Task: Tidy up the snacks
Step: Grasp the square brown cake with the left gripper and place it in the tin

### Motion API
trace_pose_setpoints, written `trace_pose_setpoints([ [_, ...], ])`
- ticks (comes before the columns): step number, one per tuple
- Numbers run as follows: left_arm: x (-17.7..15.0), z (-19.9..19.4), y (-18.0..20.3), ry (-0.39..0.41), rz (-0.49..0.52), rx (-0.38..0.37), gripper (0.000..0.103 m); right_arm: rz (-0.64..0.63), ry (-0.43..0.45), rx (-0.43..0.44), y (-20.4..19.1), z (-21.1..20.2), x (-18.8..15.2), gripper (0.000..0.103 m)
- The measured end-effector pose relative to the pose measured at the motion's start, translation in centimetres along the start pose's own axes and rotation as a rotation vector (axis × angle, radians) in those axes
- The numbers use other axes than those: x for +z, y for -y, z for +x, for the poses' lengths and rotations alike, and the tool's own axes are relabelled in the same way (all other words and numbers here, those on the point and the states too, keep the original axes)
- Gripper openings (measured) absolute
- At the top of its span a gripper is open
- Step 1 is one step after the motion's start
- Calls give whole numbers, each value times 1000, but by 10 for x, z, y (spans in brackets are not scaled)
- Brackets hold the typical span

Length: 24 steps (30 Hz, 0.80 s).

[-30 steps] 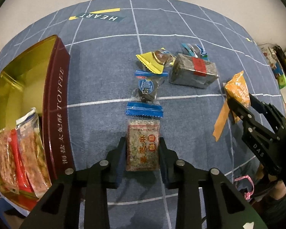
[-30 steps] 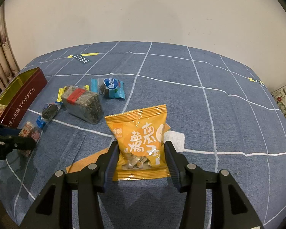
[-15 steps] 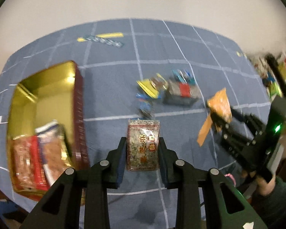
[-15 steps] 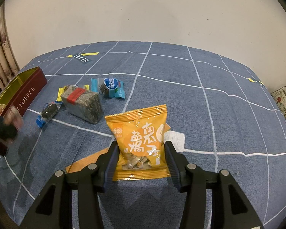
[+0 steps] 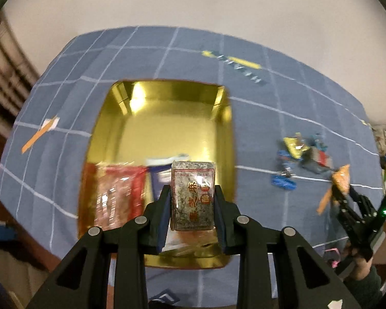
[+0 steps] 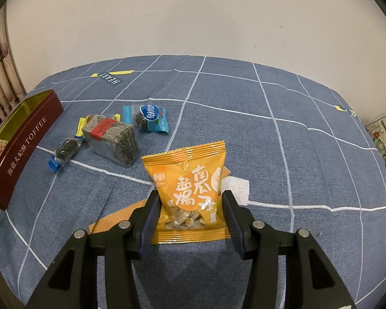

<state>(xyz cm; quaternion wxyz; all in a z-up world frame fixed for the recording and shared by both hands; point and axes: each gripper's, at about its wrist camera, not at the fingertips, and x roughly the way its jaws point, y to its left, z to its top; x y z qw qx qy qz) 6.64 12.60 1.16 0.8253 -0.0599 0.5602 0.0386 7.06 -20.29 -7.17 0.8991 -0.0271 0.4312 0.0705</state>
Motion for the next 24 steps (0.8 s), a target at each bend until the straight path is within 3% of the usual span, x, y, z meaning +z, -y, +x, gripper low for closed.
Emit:
trace_pose_setpoints([
  [11, -11, 33, -25, -96, -80, 78, 27, -2, -1, -2, 0, 1, 0, 51],
  [24, -24, 46, -33, -149, -58, 93, 27, -3, -2, -2, 0, 1, 0, 51],
])
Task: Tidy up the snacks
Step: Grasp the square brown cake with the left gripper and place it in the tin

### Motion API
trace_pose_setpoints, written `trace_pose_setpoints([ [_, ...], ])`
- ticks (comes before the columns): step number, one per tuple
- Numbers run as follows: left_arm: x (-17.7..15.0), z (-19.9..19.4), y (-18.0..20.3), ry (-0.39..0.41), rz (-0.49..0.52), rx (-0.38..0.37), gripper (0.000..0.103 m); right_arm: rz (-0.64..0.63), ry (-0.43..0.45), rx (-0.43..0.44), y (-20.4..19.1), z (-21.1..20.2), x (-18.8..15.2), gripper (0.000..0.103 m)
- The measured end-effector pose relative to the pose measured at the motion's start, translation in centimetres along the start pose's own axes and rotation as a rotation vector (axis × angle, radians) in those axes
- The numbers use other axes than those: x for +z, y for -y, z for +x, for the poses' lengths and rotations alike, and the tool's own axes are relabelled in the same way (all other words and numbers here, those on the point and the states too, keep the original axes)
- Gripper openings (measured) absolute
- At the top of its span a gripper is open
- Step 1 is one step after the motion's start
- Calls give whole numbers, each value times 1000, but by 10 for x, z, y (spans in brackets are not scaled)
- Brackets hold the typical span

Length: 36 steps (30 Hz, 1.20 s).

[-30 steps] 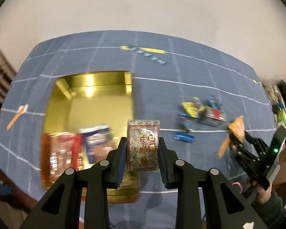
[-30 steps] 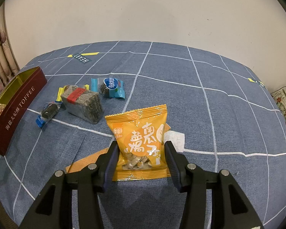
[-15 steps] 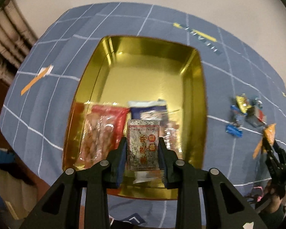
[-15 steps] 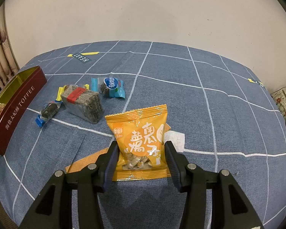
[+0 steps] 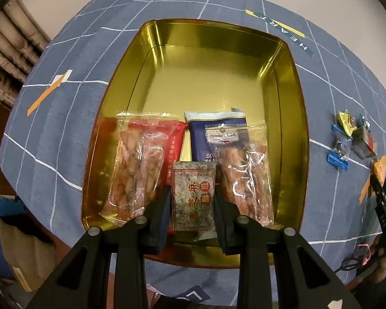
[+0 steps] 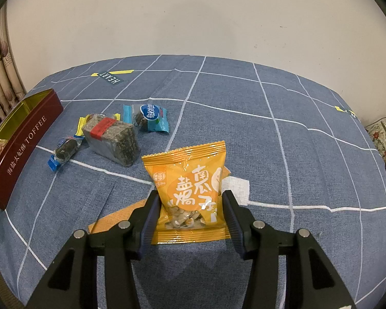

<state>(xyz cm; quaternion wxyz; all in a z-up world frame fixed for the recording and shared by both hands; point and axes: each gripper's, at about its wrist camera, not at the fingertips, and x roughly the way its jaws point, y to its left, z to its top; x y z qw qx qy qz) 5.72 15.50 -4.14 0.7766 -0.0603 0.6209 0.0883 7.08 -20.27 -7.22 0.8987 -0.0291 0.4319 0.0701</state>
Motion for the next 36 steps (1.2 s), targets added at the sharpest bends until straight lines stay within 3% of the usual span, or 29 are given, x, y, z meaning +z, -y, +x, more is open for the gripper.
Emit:
trace_pose_setpoints([
  [20, -6, -5, 1, 7, 14, 12, 30, -5, -1, -2, -2, 1, 0, 51],
  [30, -12, -26, 2, 100, 60, 13, 53, -25, -41, 3, 1, 4, 6, 51],
  [36, -17, -40, -8, 171, 57, -12, 58, -24, -93, -2, 2, 6, 13, 51],
])
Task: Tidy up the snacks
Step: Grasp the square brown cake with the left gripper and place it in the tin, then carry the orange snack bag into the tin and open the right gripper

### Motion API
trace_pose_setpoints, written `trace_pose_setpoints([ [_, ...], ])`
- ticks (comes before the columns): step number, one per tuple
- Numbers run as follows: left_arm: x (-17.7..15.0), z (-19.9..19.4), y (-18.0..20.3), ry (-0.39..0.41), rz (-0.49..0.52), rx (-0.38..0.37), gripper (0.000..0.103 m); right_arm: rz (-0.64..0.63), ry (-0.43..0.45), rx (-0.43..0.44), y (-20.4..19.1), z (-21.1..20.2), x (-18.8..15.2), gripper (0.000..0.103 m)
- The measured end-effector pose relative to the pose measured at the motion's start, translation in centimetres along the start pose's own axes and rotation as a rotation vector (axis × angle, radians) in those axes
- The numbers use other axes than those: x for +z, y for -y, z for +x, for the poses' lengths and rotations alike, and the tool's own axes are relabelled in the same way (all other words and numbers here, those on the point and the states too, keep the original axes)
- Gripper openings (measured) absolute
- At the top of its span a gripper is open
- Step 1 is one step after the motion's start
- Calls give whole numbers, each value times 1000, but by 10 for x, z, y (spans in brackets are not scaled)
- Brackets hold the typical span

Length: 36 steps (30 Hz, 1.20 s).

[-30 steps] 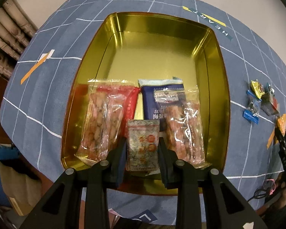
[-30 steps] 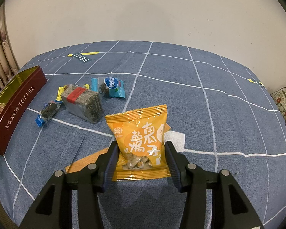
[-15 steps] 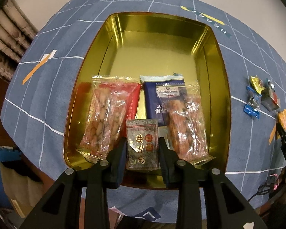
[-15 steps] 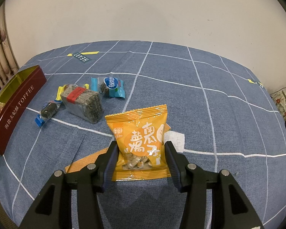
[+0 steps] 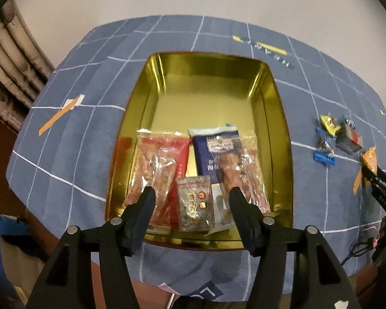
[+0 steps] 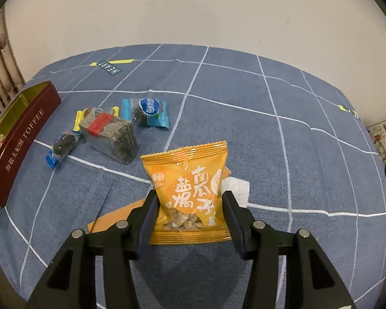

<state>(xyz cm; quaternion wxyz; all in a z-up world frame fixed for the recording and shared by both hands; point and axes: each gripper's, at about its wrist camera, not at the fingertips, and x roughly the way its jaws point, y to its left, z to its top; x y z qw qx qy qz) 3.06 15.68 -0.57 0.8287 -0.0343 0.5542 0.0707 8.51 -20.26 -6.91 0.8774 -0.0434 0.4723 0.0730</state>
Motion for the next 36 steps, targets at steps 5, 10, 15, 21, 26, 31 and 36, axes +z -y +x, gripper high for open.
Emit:
trace_pose_setpoints([
  [5, 1, -4, -6, 41, -9, 13, 60, 16, -26, -16, -2, 2, 2, 51],
  [10, -1, -6, -14, 67, -15, 31, 60, 42, -34, -37, -5, 2, 2, 50],
  [15, -2, -8, -27, 94, -46, 40, 61, 77, -50, -81, -10, 3, 4, 47],
  [21, -3, -13, -41, 121, -93, 46, 63, 148, -52, -115, -12, -8, 8, 46],
  [26, -4, -11, -46, 114, -112, 62, 63, 177, -12, -117, -17, -31, 18, 46],
  [31, -6, -12, -51, 123, -130, 87, 63, 108, 39, -22, -51, -55, 39, 46],
  [36, -12, -15, -59, 125, -155, 99, 63, 5, 77, 102, -111, -65, 67, 46],
])
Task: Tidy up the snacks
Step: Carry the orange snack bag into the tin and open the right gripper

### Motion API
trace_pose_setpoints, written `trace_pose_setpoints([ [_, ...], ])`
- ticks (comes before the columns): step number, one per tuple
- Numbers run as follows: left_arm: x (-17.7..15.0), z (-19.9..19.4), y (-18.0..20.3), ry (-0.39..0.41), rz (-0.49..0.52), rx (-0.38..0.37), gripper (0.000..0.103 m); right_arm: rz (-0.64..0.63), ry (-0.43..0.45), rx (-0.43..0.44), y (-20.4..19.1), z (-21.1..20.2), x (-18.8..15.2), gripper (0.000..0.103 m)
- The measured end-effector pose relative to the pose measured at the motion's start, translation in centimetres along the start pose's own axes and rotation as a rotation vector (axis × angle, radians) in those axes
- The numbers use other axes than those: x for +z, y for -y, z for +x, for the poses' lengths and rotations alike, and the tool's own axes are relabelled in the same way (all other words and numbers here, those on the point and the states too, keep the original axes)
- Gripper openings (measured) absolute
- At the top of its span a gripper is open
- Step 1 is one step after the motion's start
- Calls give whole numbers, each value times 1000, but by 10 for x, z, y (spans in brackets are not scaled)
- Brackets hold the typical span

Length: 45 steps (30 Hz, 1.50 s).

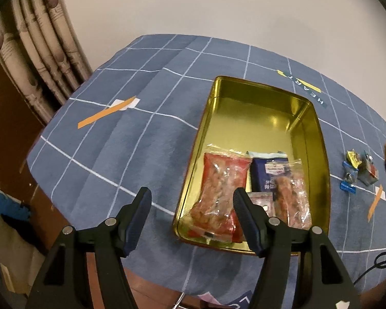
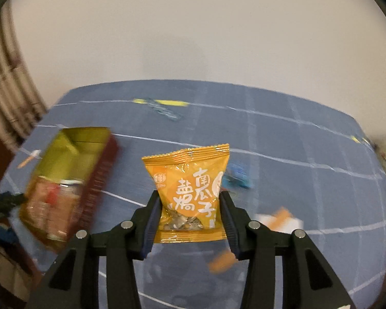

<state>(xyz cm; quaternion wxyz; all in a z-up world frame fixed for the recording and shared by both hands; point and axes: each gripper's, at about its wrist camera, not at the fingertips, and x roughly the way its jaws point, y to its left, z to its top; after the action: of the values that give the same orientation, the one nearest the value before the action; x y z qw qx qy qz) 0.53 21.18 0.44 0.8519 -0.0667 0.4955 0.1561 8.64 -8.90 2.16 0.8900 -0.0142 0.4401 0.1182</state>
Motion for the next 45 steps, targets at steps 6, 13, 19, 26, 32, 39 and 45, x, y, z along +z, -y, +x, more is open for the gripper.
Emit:
trace_pose_setpoints([
  [6, -2, -2, -14, 1, -46, 7, 63, -96, -10, 139, -76, 17, 20, 46],
  [13, -1, 3, -19, -13, -73, 21, 63, -191, -62, 187, -139, 49, 27, 46],
  [19, -1, 5, -29, -26, -126, 21, 63, -245, -101, 177, -166, 75, 29, 46],
  [26, -2, 6, -28, -26, -124, 35, 68, -296, -147, 166, -184, 97, 35, 46],
  [32, -3, 8, -29, -38, -127, 38, 69, -309, -170, 155, -188, 107, 33, 46],
  [39, -3, 7, -28, -30, -122, 50, 69, -290, -193, 163, -188, 114, 28, 46],
  [45, -3, 7, -29, -34, -112, 48, 69, -290, -198, 166, -188, 116, 27, 47],
])
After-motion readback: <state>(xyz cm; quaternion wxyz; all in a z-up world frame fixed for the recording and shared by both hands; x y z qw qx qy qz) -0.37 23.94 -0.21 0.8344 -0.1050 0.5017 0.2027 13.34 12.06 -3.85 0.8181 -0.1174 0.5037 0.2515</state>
